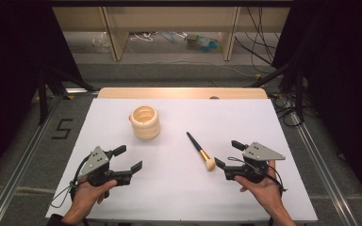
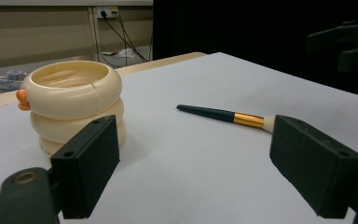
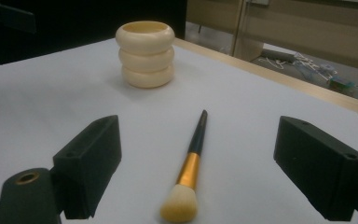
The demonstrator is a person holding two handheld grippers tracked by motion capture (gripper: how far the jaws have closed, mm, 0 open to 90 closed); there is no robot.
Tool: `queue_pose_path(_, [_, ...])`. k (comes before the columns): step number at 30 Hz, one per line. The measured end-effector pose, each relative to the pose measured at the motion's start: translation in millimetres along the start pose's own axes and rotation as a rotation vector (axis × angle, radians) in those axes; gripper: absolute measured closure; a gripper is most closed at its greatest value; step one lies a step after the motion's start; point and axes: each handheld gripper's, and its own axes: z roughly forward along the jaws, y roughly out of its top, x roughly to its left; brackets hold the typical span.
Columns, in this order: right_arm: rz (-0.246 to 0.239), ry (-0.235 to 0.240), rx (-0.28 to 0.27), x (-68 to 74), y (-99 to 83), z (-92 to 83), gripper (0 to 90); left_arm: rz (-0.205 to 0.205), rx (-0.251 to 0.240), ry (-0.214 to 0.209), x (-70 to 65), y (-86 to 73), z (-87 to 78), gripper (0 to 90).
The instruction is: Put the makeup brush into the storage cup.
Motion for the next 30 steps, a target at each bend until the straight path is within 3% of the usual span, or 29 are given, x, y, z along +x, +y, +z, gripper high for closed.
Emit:
queue_pose_path(7, [-0.031, 0.023, 0.102, 1.0, 14.9, 19.8, 16.9, -0.002, 0.002, 0.002, 1.0, -0.2, -0.4, 15.8])
queue_pose_path(8, [-0.037, 0.031, 0.142, 0.4, 18.7, 27.0, 16.8, -0.003, 0.001, 0.001, 0.8, -0.1, -0.4, 15.8])
queue_pose_path(11, [-0.053, 0.036, 0.206, -2.1, 22.8, 36.7, 16.5, 0.001, 0.005, 0.001, 0.9, -0.2, -0.6, 15.8])
queue_pose_path(13, [-0.051, 0.035, 0.226, -3.1, 23.9, 39.9, 16.5, 0.001, 0.005, 0.001, 1.0, -0.2, -0.4, 15.8])
queue_pose_path(14, [-0.033, 0.044, 0.266, -4.2, 26.0, 45.7, 16.2, -0.003, 0.003, 0.0, 0.9, -0.2, -0.2, 15.7])
queue_pose_path(16, [-0.054, 0.048, 0.301, -5.9, 28.9, 51.9, 16.5, -0.003, 0.005, 0.0, 0.8, -0.3, -0.2, 15.8])
queue_pose_path(18, [-0.053, 0.045, 0.313, -6.5, 30.5, 54.9, 17.2, -0.005, 0.004, 0.0, 0.9, -0.5, 0.0, 15.8])
queue_pose_path(20, [-0.013, 0.061, 0.349, -8.7, 36.6, 64.5, 17.4, -0.004, 0.006, -0.001, 0.6, -0.5, -0.1, 15.8])
queue_pose_path(25, [-0.02, 0.05, 0.395, -9.2, 41.9, 83.6, 17.3, -0.003, 0.006, -0.002, 0.9, -0.5, -0.4, 15.8])
queue_pose_path(28, [-0.032, 0.059, 0.463, -9.5, 42.6, 93.0, 18.3, -0.003, 0.003, -0.003, 1.0, -0.1, -0.8, 15.8])
queue_pose_path(30, [-0.035, 0.059, 0.478, -9.5, 40.2, 99.7, 19.1, -0.005, 0.002, -0.003, 1.2, -0.2, -0.8, 15.7])
